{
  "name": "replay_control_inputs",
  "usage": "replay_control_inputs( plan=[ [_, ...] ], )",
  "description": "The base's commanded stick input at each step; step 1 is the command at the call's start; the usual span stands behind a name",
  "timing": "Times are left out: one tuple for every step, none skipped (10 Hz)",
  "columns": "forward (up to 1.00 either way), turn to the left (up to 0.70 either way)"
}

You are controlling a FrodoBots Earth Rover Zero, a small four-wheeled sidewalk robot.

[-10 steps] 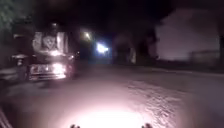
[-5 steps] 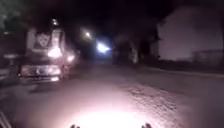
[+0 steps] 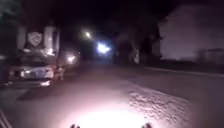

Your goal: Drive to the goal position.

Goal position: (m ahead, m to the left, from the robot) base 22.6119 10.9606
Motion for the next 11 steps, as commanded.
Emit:
replay_control_inputs(
  plan=[
    [0.7, 0.35],
    [0.7, 0.35],
    [0.7, 0.35],
    [0.7, 0.34],
    [0.7, 0.04],
    [0.7, 0.0],
    [0.7, 0.0],
    [0.7, 0.0],
    [0.7, 0.0],
    [0.7, 0.0],
    [0.7, 0.0]
  ],
)
